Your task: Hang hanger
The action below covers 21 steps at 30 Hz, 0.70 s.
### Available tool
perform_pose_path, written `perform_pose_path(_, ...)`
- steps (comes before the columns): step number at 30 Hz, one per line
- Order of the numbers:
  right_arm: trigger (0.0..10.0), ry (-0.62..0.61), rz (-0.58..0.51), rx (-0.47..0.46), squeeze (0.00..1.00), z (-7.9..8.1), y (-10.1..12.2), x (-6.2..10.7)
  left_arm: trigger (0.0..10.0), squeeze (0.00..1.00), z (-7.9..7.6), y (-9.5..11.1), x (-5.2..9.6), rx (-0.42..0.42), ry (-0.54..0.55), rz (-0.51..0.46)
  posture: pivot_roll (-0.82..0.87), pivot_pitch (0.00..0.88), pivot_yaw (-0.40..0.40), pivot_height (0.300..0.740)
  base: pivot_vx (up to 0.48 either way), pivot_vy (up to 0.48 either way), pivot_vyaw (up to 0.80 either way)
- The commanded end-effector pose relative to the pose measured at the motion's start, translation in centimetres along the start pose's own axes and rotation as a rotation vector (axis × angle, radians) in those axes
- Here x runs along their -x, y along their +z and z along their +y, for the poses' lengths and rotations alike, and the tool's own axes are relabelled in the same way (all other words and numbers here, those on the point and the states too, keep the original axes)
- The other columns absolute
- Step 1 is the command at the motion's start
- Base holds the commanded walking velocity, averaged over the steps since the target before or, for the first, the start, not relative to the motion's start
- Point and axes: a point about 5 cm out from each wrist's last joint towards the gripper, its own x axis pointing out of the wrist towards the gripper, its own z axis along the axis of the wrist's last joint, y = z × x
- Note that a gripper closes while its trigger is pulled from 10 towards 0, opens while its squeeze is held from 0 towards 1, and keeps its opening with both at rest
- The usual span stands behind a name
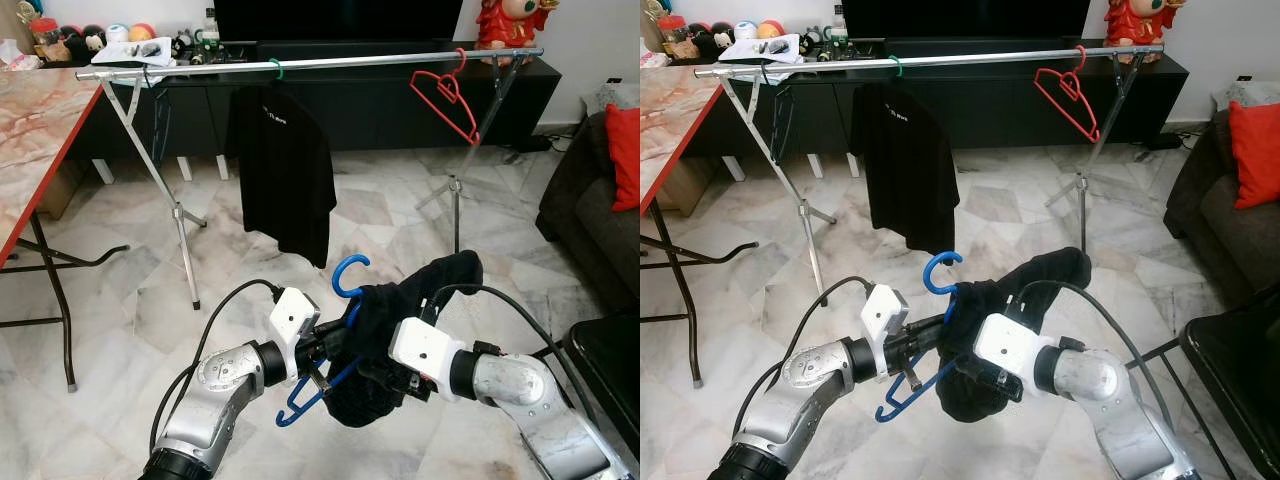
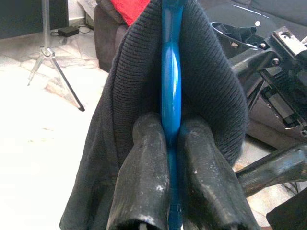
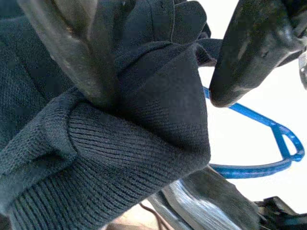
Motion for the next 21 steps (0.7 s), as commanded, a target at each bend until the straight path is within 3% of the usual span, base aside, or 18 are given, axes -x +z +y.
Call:
perform_pose_path(1, 10.0, -0.024, 0.01, -0.005, 1.0, -0.2, -0.2, -0.2, 10.0, 0.0, 0.0, 0.9, -0.3, -0.028, -0.012, -0.052, -0.05, 0.121, -0.024, 0.74, 0.0, 0.0, 0.0)
perform_pose_path(14, 10.0, 0.016, 0.039, 0.003, 1.0, 0.3, -0.6, 0.1, 10.0, 0.0, 0.2, 0.8, -0.4, -0.03, 0.013, -0.052, -0.05, 0.121, -0.026, 0.74, 0.0, 0.0, 0.0)
perform_pose_path(16, 10.0, 0.005, 0.057, 0.004, 0.62, 0.3, -0.9, 0.1, 10.0, 0.0, 0.3, 0.8, -0.4, -0.029, 0.018, -0.052, -0.05, 0.121, -0.026, 0.74, 0.0, 0.0, 0.0)
perform_pose_path(17, 10.0, 0.003, 0.07, -0.001, 0.18, 0.3, -1.1, 0.0, 10.0, 0.0, 0.3, 0.8, -0.4, -0.029, 0.026, -0.053, -0.05, 0.127, -0.027, 0.74, 0.0, 0.0, 0.0)
perform_pose_path(19, 10.0, 0.003, 0.085, -0.01, 0.12, 0.4, -1.4, 0.0, 10.0, 0.0, 0.5, 0.8, -0.4, -0.029, 0.04, -0.053, -0.05, 0.129, -0.028, 0.74, 0.0, 0.0, 0.0)
perform_pose_path(20, 10.0, 0.015, 0.091, -0.019, 0.0, 0.6, -1.6, 0.0, 10.0, 0.0, 0.7, 0.8, -0.4, -0.031, 0.056, -0.055, -0.05, 0.131, -0.027, 0.74, 0.0, 0.0, 0.0)
perform_pose_path(21, 10.0, 0.037, 0.093, -0.033, 0.88, 0.9, -1.8, 0.0, 10.0, 0.0, 0.9, 0.8, -0.5, -0.032, 0.075, -0.059, -0.05, 0.133, -0.027, 0.74, 0.0, 0.0, 0.0)
